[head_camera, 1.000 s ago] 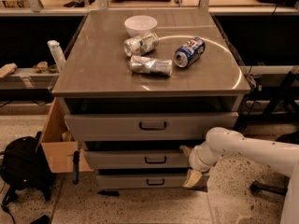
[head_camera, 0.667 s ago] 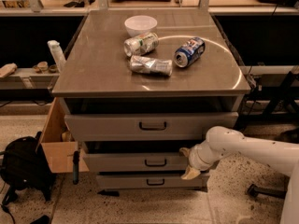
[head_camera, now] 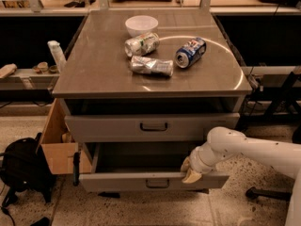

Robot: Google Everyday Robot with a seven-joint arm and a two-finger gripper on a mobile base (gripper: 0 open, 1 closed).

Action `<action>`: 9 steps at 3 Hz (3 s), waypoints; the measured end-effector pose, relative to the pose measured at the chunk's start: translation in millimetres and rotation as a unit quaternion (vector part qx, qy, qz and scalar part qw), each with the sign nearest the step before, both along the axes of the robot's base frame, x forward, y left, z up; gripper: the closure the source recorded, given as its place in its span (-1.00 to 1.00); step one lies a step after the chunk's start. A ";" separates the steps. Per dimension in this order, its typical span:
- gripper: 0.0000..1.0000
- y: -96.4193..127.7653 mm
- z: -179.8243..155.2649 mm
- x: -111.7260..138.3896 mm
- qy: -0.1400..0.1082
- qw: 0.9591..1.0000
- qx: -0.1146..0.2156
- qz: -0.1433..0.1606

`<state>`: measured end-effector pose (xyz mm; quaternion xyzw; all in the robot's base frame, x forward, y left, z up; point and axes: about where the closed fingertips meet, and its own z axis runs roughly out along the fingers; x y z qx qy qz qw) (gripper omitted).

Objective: Open middle drawer

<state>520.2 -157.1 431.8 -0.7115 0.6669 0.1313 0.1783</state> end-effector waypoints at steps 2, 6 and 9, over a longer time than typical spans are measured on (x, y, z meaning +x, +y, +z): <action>1.00 -3.4 5.7 -11.4 0.001 1.000 -0.006 -0.011; -0.22 -3.2 5.5 -11.5 0.001 1.000 -0.006 -0.011; 1.00 -2.2 1.3 -11.1 0.004 1.000 -0.005 -0.008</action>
Offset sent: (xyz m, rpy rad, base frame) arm -0.1563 -0.0502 0.0857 -0.1590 0.0593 -0.2747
